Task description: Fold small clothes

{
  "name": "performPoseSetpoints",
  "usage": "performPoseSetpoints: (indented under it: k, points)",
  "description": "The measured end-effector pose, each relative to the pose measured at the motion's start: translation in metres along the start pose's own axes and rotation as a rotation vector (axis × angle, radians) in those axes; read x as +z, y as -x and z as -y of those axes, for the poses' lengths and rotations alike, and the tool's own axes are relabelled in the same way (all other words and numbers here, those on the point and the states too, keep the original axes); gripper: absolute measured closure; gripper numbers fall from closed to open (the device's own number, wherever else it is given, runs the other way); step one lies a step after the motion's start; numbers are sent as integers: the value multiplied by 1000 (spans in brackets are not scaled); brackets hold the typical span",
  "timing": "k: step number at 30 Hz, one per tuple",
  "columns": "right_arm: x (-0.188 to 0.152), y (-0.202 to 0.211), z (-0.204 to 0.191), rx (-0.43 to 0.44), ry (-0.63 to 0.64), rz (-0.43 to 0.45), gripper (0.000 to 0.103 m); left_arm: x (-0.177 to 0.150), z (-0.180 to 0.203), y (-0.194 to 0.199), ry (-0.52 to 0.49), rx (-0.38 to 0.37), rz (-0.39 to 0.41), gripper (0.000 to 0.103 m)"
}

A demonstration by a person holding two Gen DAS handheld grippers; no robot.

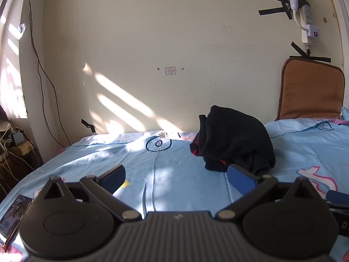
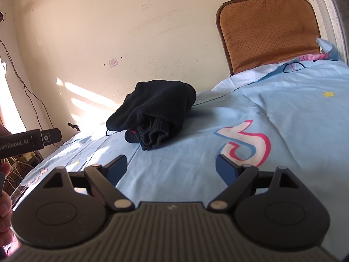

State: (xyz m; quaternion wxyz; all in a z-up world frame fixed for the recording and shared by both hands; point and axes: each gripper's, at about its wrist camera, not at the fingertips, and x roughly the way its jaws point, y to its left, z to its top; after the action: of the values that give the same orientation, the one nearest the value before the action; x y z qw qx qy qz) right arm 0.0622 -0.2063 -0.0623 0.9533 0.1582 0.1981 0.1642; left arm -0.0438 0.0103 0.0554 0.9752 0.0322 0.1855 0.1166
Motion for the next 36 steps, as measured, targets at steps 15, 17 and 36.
performPoseSetpoints:
  k: [15, 17, 36]
  points:
    - [0, 0, 0, 1, -2, 1, 13, -4, 4, -5, -10, -23, -50, 0]
    - [0, 1, 0, 1, -2, 1, 13, -5, 4, -6, -10, -22, -58, 0]
    - [1, 1, 0, 2, -3, 1, 13, -16, 7, -23, -15, -37, -147, 0]
